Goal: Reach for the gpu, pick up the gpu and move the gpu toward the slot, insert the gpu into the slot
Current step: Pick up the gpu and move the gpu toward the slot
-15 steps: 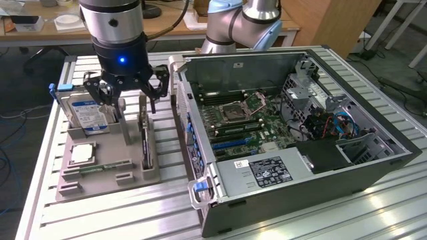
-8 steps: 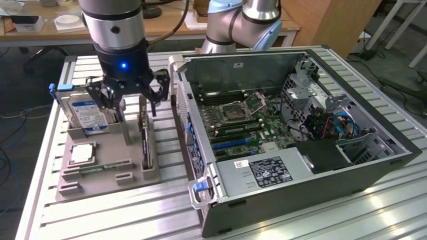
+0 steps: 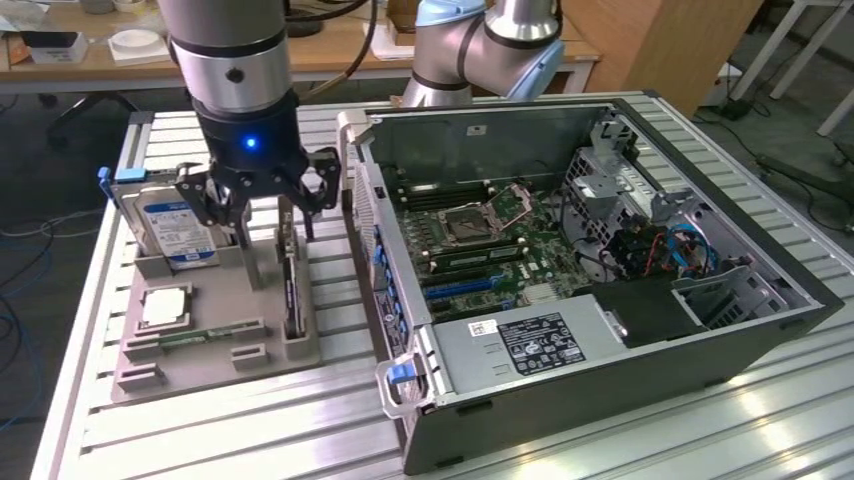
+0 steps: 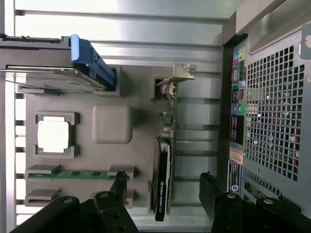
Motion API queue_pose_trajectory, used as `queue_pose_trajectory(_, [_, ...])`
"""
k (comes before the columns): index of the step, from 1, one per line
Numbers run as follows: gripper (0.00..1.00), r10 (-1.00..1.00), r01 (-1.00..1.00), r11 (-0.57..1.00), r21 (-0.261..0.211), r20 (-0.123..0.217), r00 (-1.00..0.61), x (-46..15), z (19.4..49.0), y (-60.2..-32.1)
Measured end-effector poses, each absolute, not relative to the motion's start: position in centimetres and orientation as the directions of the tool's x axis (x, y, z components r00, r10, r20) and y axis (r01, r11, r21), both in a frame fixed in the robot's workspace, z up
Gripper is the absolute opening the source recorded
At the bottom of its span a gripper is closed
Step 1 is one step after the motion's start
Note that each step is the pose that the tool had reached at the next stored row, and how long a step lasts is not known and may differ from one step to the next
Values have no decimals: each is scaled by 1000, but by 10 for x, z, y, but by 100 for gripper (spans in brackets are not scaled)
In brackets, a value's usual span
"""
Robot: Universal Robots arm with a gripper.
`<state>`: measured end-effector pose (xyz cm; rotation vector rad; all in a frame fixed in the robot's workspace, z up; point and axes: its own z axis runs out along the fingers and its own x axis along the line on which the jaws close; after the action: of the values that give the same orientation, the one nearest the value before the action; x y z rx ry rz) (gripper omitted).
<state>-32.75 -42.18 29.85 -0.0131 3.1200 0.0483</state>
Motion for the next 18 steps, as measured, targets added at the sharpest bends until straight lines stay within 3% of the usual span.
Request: queue_pose_trajectory(18, [71, -8, -9, 999, 31, -21, -1000, -327, 275, -422])
